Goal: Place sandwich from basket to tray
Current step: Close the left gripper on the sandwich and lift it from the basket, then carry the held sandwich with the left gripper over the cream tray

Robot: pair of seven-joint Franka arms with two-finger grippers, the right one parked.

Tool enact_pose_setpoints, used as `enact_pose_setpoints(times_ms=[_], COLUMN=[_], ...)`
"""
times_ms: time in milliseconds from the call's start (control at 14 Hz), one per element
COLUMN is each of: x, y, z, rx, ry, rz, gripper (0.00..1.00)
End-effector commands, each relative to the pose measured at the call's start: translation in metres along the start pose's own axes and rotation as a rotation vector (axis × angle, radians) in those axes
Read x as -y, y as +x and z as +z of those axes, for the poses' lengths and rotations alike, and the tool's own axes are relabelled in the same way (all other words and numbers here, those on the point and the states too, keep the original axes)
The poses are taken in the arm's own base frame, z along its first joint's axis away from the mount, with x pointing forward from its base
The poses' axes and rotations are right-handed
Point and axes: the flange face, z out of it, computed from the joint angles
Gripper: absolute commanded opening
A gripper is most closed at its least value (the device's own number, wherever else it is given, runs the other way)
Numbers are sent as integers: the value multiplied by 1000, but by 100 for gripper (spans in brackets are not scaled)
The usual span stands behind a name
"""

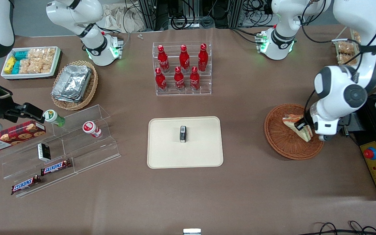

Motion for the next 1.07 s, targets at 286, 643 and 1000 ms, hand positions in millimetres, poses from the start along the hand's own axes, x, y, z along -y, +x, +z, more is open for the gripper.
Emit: enact_pose_setpoints(times_ms=[286,643,1000], x=[-7,-66,-138], y=[-23,-75,-89], z=[-201,-252,-175], rx=[55,44,147], ry=[45,-12,-68], rz=[129,467,561], gripper=[0,0,9])
